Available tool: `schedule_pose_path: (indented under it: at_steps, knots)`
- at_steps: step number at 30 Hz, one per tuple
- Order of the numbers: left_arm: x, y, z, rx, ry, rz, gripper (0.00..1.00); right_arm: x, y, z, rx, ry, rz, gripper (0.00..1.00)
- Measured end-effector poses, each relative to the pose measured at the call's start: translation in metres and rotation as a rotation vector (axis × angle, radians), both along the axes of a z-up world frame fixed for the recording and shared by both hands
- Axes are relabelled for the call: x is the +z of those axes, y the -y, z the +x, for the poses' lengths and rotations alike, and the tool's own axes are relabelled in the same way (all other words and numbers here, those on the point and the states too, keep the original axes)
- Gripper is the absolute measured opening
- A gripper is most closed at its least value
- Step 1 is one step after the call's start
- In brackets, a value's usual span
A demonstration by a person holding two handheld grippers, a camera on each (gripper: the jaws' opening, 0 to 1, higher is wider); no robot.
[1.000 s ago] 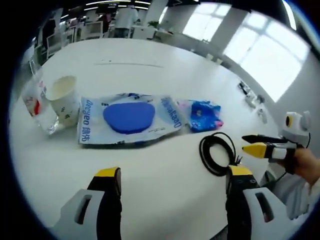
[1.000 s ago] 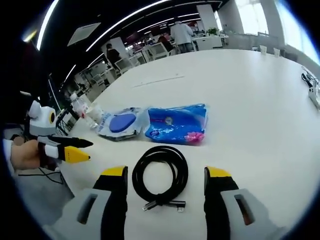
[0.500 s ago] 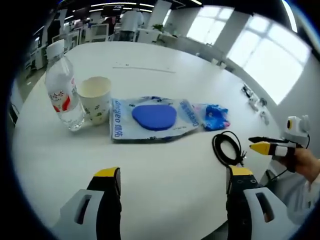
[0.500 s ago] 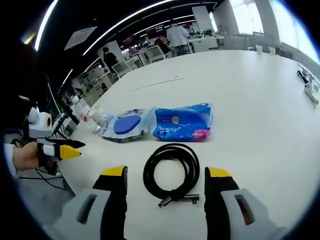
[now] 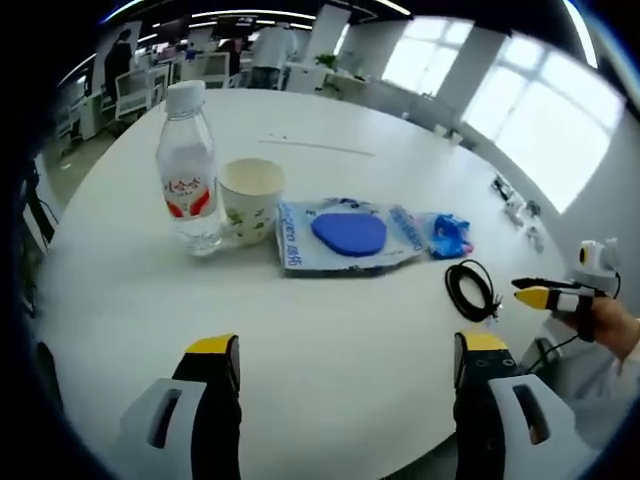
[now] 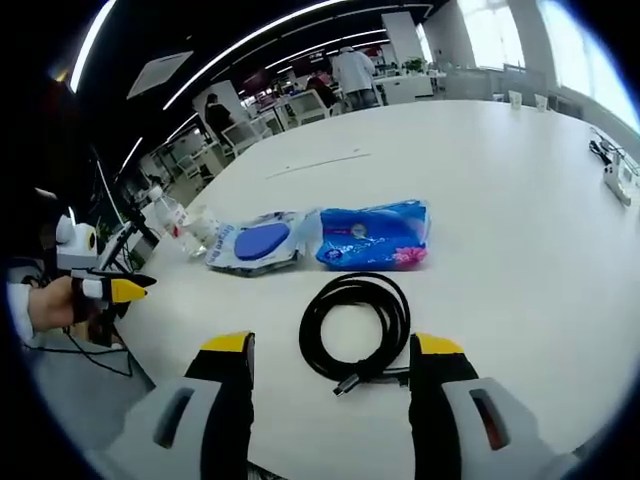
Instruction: Arrange the tabletop items into an orderly group along one side of the table until the central work area is clear of visible clutter.
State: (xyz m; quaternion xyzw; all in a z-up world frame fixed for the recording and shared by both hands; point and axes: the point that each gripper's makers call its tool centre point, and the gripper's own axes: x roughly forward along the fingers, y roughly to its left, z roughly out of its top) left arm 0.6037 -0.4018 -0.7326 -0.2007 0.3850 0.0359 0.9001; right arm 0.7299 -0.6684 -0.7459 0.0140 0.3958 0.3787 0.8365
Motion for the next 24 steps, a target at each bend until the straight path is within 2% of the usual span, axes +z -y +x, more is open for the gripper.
schedule_pose_path:
  at_steps: [9,13,24]
  knots:
    - [0.006,-0.014,-0.021,0.027,0.011,-0.015,0.86,-0.001,0.007,-0.012,-0.01,-0.007,-0.008,0.6]
    - [0.009,-0.019,-0.027,0.026,0.013,-0.011,0.86,0.0,0.01,-0.01,-0.016,-0.011,-0.01,0.6]
    - [0.012,-0.035,-0.043,0.043,0.019,-0.018,0.86,0.003,0.005,-0.019,-0.011,-0.012,-0.013,0.6]
